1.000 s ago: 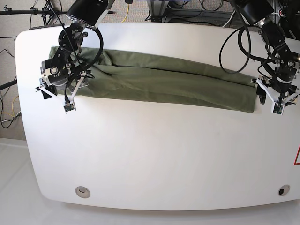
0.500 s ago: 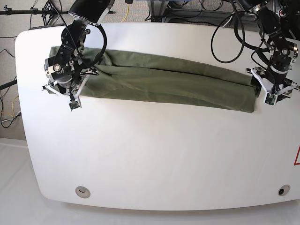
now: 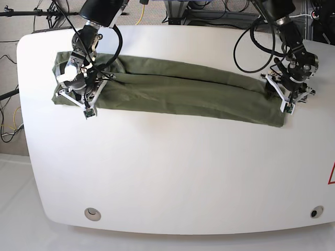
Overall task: Fold the T-shirt properly
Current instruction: 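Grasp both ends of the green shirt strip with left and right grippers, then drag the strip end in the right gripper along the table, straightening it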
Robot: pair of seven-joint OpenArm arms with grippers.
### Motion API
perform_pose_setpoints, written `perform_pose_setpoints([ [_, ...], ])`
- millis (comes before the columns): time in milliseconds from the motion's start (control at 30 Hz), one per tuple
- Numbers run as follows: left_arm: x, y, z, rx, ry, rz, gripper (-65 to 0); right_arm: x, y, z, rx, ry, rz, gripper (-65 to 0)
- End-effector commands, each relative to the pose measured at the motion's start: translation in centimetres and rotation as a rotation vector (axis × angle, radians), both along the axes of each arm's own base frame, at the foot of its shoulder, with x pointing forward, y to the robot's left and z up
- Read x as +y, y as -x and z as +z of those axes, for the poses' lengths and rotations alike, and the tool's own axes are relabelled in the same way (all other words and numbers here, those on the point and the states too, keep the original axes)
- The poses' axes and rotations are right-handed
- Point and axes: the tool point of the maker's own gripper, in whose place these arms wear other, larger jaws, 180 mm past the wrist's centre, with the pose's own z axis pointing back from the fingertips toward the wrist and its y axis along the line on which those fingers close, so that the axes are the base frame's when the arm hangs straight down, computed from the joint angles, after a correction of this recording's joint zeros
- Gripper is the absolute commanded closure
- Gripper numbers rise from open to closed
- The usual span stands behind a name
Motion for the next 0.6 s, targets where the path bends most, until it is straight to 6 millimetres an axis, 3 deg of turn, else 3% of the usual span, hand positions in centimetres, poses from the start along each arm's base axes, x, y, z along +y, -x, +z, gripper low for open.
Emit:
perform_pose_setpoints([
  [0, 0.4, -1.2, 0.6, -0.012, -0.022, -0.001, -39.3, 0.2, -1.1, 0.9, -0.043, -0.011, 0.003, -2.3],
  [233, 0.6, -1.5, 1.1, -0.039, -0.018, 0.014, -40.1, 1.1, -1.3, 0.9, -0.057, -0.075, 0.003, -4.7],
  [500, 3.3, -0.6, 3.0, -0.079, -0.036, 0.094, -39.7, 2.5, -1.1, 0.2, -0.051, -0.173, 0.008, -14.3],
  [567, 3.9, -1.2, 4.7, -0.155, 0.000, 0.119, -39.1, 3.1, -0.9, -1.9, -0.019, -0.178, 0.027, -11.4],
])
